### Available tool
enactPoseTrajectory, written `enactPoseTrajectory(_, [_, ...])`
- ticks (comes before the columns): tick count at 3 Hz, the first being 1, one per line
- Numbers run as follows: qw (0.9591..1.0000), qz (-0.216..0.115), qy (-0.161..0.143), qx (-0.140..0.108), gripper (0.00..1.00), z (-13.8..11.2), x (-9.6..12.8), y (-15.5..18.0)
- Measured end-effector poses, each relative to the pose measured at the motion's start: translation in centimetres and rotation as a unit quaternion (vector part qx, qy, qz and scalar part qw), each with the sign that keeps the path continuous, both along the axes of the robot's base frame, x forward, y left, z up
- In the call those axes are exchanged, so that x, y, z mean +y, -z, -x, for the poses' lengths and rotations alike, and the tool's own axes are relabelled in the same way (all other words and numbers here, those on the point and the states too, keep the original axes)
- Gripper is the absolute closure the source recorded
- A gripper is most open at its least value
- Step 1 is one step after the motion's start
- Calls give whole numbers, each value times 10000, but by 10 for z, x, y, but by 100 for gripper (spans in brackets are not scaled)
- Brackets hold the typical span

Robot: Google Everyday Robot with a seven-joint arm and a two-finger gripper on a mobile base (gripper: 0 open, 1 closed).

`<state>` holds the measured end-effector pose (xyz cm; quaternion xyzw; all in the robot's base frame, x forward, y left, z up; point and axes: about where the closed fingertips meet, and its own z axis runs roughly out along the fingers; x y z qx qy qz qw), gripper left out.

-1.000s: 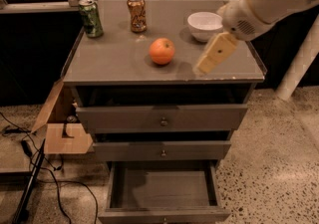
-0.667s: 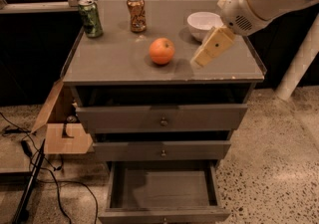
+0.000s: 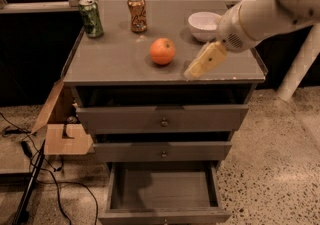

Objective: Place orange into bottom drawer

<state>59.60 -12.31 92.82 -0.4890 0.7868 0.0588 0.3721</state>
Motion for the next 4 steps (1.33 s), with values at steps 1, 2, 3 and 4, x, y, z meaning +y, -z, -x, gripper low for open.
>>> enactPoseTrajectory(1, [9994, -297, -5, 176, 0, -3, 14, 24])
enactPoseTrajectory(2, [9983, -547, -67, 166, 0, -14, 30, 35])
enactPoseTrajectory(3, [9973, -728, -90, 32, 0, -27, 41, 39])
enactPoseTrajectory(4, [9964, -814, -71, -211, 0, -41, 49, 42])
